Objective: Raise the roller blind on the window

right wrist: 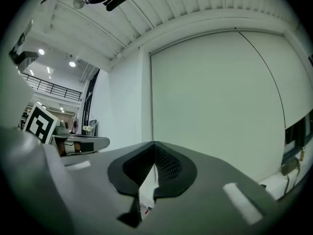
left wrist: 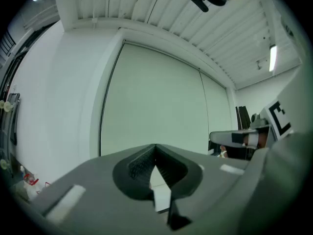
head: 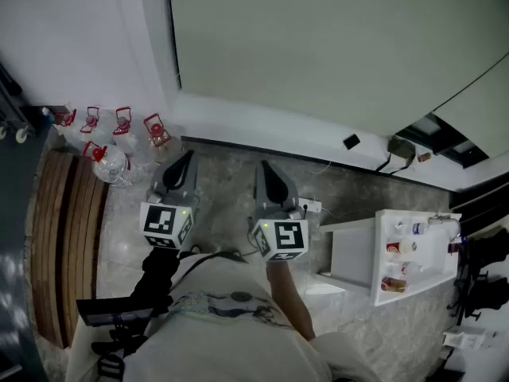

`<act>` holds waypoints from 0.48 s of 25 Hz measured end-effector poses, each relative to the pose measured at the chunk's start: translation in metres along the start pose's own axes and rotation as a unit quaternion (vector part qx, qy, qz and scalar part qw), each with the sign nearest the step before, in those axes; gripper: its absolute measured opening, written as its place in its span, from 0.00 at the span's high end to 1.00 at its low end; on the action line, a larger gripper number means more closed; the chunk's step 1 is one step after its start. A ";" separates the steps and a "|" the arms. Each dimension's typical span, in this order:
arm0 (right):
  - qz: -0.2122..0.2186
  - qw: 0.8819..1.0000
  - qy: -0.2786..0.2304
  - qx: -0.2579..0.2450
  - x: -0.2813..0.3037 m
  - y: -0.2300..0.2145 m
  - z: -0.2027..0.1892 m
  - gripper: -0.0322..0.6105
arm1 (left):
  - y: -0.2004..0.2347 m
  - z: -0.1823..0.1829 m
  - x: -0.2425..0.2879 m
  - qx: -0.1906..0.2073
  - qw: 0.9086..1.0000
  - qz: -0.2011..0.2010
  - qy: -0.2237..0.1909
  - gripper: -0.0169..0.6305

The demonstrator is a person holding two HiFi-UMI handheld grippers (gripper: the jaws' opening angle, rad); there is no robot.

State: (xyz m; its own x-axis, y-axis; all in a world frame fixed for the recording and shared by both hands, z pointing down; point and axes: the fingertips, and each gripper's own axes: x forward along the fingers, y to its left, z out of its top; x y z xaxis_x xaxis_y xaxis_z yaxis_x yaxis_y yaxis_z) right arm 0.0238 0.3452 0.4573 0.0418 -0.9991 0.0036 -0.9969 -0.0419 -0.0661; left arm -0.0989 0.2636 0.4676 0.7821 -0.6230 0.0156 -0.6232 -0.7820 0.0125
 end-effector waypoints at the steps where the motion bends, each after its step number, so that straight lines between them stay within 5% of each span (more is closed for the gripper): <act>1: 0.000 1.000 0.000 0.000 -0.001 -0.002 0.000 0.95 | -0.003 0.000 0.001 0.000 1.000 0.000 0.000 0.98; 12: 0.028 1.000 -0.009 0.000 -0.014 -0.015 -0.001 0.95 | -0.024 -0.008 0.005 -0.005 1.000 0.007 0.006 0.98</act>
State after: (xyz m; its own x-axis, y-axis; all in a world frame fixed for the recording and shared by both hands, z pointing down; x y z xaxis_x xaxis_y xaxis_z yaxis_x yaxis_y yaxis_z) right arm 0.0382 0.3601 0.4591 -0.0135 -0.9998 -0.0176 -0.9978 0.0146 -0.0653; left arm -0.0800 0.2792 0.4758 0.7729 -0.6339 0.0276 -0.6345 -0.7726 0.0219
